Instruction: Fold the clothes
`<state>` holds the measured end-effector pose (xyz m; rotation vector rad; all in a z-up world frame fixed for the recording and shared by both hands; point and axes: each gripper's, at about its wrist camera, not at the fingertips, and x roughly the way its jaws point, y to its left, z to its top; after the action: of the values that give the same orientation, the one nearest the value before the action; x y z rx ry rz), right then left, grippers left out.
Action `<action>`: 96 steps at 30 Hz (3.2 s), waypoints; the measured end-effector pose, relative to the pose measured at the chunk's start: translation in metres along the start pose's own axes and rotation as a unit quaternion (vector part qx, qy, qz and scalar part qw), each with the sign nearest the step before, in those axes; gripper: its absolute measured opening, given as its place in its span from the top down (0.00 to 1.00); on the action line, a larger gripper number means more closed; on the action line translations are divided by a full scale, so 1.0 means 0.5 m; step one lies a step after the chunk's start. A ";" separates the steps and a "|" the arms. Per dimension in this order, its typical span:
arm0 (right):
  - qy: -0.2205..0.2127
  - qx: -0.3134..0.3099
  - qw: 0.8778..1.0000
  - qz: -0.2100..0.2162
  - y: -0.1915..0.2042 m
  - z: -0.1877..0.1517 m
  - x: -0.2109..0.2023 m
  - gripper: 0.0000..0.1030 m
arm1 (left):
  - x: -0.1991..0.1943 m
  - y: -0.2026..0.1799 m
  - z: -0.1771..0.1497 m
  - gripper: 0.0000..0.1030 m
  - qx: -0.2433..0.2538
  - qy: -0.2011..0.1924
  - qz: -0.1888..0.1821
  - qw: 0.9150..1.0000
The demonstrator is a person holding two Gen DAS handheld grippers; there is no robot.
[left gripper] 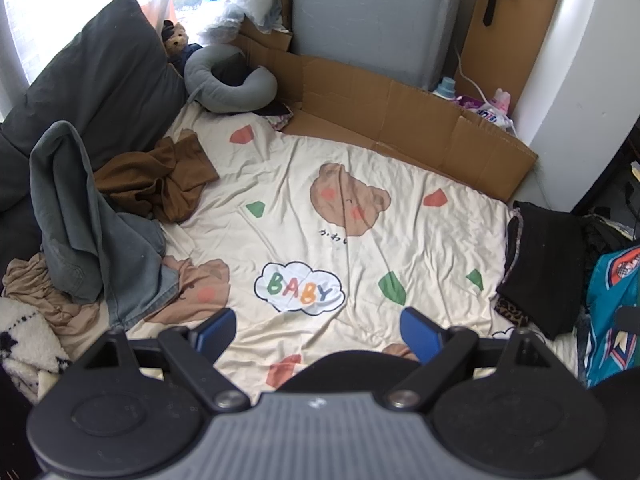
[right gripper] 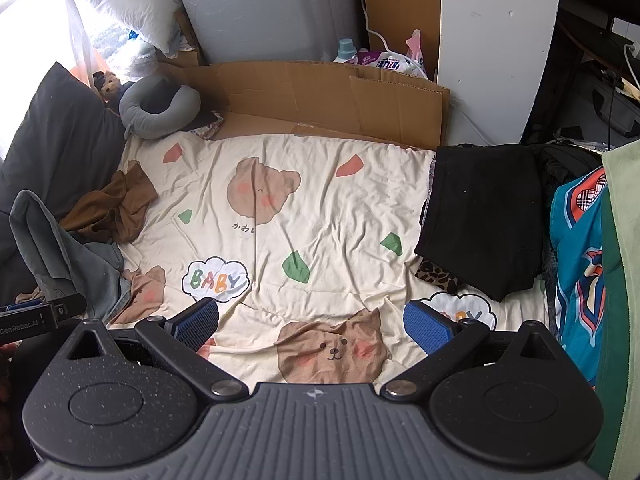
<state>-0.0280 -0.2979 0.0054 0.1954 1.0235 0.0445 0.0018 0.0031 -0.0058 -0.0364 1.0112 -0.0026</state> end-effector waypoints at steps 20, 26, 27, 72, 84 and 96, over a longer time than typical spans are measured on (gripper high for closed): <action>0.004 0.012 1.000 0.010 -0.005 0.002 0.004 0.01 | 0.003 0.017 0.011 0.08 -0.015 0.018 -0.017 1.000; 0.000 0.023 1.000 0.020 -0.006 0.007 -0.002 0.01 | -0.003 0.011 0.020 0.04 -0.004 0.022 -0.010 1.000; -0.001 0.019 1.000 0.019 -0.003 0.009 -0.002 0.01 | -0.004 0.011 0.022 0.03 -0.002 0.024 -0.009 1.000; -0.047 0.006 0.999 -0.013 0.079 0.181 0.023 0.01 | -0.100 0.367 0.110 0.01 -0.086 -0.020 0.060 0.994; -0.028 0.008 0.999 -0.016 0.088 0.236 0.124 0.01 | 0.001 0.418 0.169 0.01 -0.089 -0.034 0.053 0.994; -0.040 -0.009 0.999 0.020 0.090 0.291 0.221 0.01 | 0.125 0.432 0.241 0.01 -0.072 -0.057 0.062 0.994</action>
<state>0.1559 -0.2603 -0.0062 0.1995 0.9400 0.0815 0.1336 0.2211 -0.0018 -0.1052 0.8964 0.1841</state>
